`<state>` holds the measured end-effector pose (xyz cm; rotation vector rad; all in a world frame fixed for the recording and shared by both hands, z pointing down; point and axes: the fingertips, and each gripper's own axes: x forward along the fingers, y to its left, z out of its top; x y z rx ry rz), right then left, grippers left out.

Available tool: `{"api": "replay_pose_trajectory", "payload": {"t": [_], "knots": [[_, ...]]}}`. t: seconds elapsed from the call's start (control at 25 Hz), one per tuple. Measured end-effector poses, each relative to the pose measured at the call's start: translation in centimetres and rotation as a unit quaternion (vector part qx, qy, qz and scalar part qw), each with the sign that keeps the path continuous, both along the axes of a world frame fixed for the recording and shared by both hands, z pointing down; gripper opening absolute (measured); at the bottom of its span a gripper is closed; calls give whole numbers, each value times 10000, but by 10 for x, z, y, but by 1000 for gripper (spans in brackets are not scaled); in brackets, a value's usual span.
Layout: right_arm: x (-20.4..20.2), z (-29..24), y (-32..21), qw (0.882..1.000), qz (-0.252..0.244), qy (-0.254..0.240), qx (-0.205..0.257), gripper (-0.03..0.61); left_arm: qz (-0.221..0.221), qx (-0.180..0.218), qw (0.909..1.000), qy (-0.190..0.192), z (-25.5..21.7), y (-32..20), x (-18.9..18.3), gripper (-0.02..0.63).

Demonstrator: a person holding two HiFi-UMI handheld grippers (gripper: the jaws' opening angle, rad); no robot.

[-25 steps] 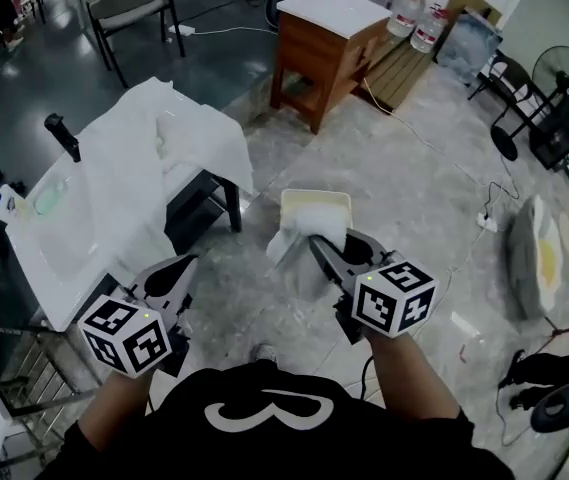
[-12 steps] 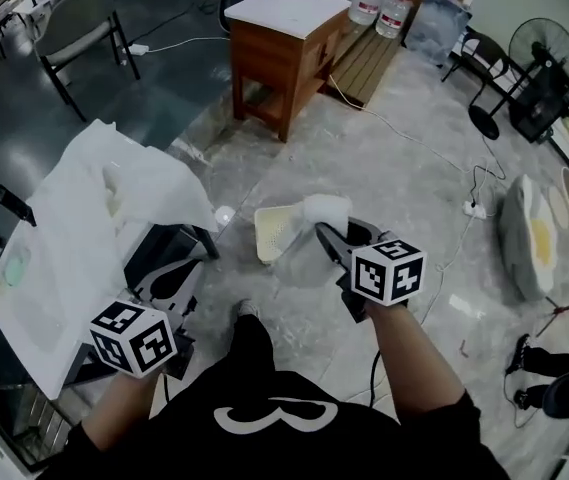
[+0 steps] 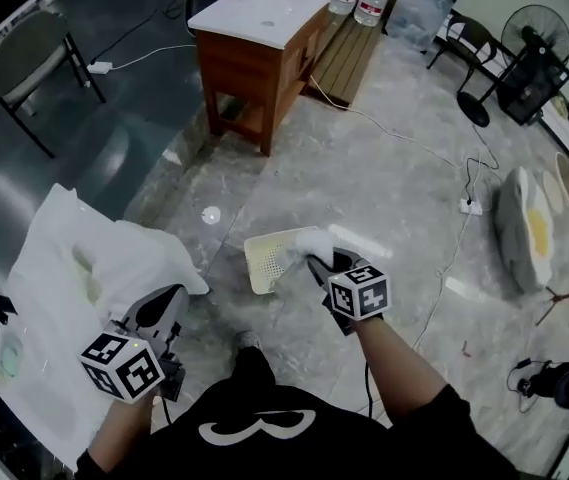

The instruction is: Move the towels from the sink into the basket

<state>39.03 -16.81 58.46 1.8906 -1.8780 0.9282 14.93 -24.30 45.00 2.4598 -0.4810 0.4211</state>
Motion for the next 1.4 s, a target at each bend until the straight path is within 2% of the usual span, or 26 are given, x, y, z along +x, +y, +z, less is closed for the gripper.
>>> {"api": "replay_pose_trajectory", "payload": {"t": [0.32,0.48,0.6,0.68,0.8,1.0,1.2,1.4], "knots": [[44,99,-42,9976,49,87,-688,95,60,-87,9999,-77,20,-57,29,5],[54,145,-53,9933,4,18,-1152,95,-115,-210,9994,-245,31,-62,28,5],[65,182,-60,9865,-155,239,-1611,99,-262,-270,9986,-364,42,-66,31,5],[66,205,-63,9821,-348,307,-1824,124,-390,-326,9975,-482,50,-68,30,5],[69,235,-69,9775,-496,213,-2038,224,-632,-421,9951,-640,59,-68,26,5],[85,252,-69,9743,-575,100,-2174,340,-1040,-756,9886,-783,78,-60,27,5],[96,246,-55,9720,-874,114,-2179,370,-1228,-808,9874,-593,66,-44,44,5],[83,219,-58,9770,-1207,61,-1760,370,-1445,-605,9863,-517,51,-31,42,5]]}}
